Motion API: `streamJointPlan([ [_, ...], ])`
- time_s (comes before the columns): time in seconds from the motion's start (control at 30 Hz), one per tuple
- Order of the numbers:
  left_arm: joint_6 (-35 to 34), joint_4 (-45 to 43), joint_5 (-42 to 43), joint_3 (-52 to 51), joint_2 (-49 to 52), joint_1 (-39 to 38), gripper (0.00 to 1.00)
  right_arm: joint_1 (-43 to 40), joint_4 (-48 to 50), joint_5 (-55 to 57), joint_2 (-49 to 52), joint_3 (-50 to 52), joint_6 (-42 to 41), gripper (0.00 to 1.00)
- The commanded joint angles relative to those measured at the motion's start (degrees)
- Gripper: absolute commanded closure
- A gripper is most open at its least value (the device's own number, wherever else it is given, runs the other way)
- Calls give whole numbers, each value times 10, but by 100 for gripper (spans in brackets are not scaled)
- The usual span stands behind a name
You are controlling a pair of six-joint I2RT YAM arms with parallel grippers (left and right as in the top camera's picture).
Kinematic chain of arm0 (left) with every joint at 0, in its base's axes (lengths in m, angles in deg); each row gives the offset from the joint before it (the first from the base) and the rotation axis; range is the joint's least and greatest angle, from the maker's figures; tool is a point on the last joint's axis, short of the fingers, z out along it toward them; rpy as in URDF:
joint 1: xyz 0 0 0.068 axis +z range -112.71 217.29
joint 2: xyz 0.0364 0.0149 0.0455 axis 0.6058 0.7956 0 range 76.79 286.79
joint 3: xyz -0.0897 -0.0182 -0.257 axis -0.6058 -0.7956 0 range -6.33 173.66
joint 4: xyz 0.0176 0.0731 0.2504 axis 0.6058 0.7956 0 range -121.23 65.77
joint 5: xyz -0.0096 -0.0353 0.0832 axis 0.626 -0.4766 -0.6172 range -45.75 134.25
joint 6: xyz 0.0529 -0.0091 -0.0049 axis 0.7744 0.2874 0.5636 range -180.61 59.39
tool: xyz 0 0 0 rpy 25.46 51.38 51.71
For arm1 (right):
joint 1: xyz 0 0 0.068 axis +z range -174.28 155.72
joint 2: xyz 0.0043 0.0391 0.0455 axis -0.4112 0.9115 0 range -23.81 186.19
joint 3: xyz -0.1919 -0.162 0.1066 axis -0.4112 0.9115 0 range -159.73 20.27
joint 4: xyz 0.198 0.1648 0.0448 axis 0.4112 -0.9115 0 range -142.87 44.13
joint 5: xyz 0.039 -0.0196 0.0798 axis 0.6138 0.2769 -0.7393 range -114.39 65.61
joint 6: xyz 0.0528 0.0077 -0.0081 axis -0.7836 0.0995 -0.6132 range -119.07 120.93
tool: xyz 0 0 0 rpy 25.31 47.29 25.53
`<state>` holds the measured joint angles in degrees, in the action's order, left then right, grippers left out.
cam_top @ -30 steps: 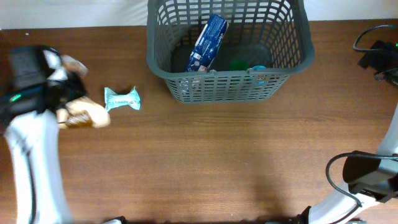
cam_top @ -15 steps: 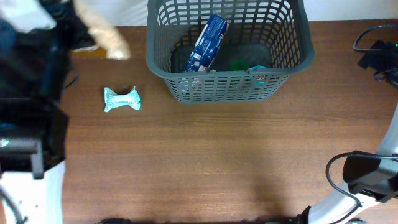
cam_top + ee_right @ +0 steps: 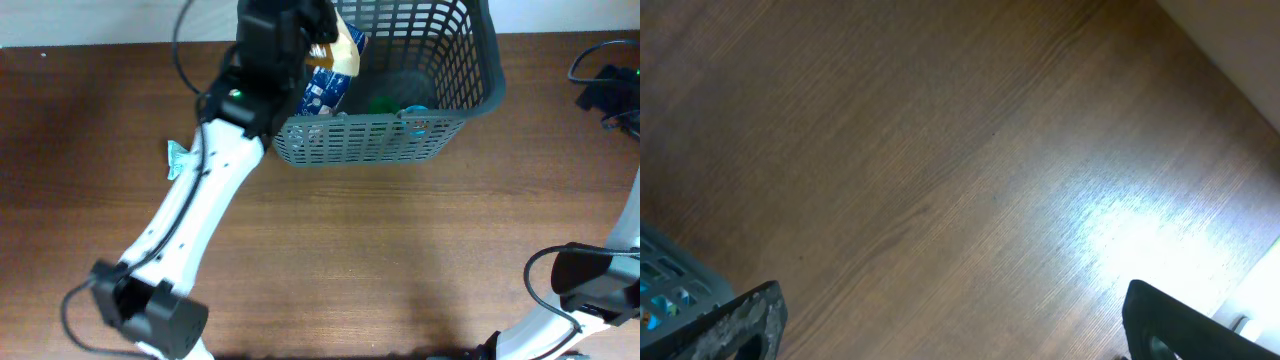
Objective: Pack container
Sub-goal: 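Lift the bean pouch and carry it over the basket, then lower the bean pouch into the basket and open the left gripper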
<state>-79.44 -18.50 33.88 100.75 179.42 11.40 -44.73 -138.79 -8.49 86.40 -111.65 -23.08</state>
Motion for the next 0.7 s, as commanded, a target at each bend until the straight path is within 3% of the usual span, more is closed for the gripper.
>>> streamJointPlan([
  [0.0, -11, 11, -54, 8, 26, -7, 98, -3, 2, 13, -1, 4, -5, 1],
  [0.67, -10, 163, -61, 7, 84, -7, 97, -3, 2, 13, -1, 4, -5, 1],
])
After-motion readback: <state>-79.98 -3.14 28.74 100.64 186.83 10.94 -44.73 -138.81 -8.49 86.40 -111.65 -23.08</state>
